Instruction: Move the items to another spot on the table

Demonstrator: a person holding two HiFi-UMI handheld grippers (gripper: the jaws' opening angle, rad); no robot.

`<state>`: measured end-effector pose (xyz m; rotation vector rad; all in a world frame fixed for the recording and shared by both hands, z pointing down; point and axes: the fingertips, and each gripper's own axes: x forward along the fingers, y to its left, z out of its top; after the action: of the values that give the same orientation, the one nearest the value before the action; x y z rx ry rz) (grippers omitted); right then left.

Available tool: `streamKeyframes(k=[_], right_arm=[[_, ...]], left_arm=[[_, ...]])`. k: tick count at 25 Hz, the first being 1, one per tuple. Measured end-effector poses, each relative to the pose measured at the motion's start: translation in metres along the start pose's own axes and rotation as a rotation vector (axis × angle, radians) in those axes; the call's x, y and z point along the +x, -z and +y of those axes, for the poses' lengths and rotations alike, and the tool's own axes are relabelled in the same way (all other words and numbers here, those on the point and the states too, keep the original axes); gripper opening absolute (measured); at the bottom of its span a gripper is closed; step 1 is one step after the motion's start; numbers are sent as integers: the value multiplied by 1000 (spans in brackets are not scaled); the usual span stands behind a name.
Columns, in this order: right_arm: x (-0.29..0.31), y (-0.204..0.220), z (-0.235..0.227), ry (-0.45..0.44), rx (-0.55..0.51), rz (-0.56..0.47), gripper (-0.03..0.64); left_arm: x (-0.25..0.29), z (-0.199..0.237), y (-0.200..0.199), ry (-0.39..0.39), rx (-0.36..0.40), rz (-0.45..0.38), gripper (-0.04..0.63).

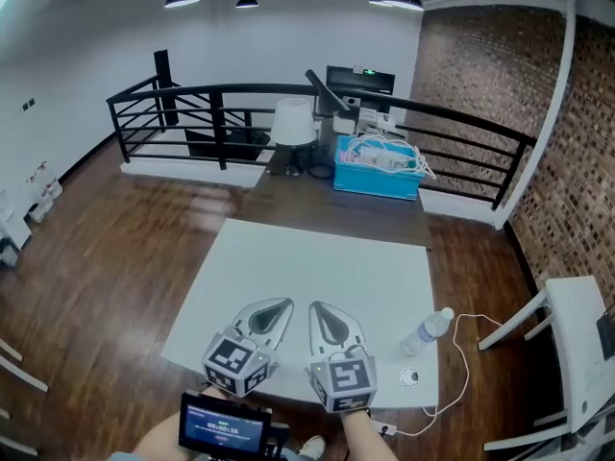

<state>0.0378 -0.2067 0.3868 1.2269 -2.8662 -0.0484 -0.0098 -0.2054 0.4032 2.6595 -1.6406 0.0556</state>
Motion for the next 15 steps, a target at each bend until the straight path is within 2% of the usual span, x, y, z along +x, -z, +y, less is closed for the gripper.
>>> streamKeyframes(k=[5, 11, 15], right_arm=[[19, -2, 23, -25, 53, 0, 2], [32, -7, 36, -29, 64, -5, 2], [38, -8, 39, -33, 24, 2, 2]], left_arm=[[-17, 23, -4, -17, 9, -19, 2], [-26, 38, -3, -14, 11, -40, 2], [-27, 42, -8, -14, 15, -31, 2]])
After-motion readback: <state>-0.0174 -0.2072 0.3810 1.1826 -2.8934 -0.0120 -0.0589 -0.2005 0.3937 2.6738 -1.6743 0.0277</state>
